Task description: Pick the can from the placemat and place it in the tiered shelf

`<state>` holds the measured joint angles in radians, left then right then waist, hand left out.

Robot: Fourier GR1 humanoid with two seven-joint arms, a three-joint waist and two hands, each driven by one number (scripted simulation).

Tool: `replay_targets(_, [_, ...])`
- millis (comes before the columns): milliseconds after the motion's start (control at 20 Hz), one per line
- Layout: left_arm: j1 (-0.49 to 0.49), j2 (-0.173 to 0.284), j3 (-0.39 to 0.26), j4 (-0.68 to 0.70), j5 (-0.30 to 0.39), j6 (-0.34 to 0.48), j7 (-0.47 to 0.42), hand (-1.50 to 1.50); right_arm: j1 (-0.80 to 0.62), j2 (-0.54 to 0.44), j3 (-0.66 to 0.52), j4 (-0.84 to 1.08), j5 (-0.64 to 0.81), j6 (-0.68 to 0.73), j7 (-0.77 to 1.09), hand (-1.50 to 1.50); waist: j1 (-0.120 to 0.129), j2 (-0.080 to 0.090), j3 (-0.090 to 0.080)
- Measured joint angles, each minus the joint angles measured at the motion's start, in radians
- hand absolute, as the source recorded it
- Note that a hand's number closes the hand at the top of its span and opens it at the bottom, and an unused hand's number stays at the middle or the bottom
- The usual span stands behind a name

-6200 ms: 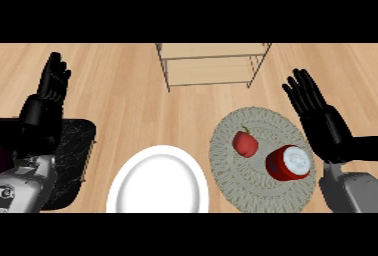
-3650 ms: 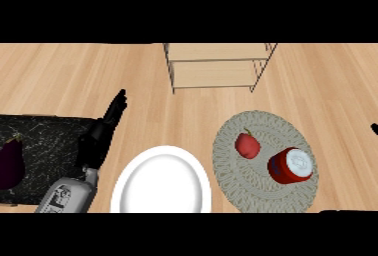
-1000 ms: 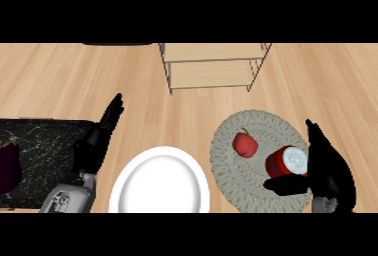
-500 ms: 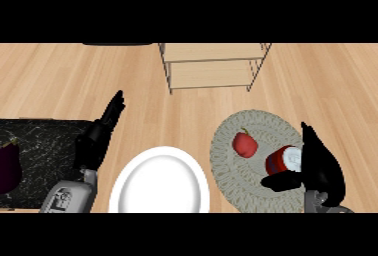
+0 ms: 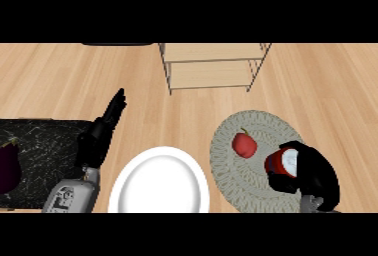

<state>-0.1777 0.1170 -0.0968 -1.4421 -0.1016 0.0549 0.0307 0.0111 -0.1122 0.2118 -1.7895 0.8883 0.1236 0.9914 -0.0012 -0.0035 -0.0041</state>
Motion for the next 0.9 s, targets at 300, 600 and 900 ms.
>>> replay_targets(300, [0.008, 0.001, 0.015, -0.015, -0.005, -0.018, 0.01, 0.0, 0.016, -0.009, 0.047, -0.023, 0.061, 0.02, -0.028, 1.5, 0.001, 0.0, 0.0])
replay_targets(600, [-0.03, -0.024, -0.022, 0.001, -0.011, -0.037, 0.009, 0.0, -0.175, 0.08, 0.347, 0.11, 0.098, 0.006, 0.014, 1.5, 0.074, 0.013, 0.002])
replay_targets(900, [-0.06, -0.023, -0.024, 0.013, -0.007, -0.054, 0.01, 0.0, -0.401, 0.099, 0.55, 0.256, -0.013, -0.119, 0.073, 1.5, 0.104, 0.017, 0.003])
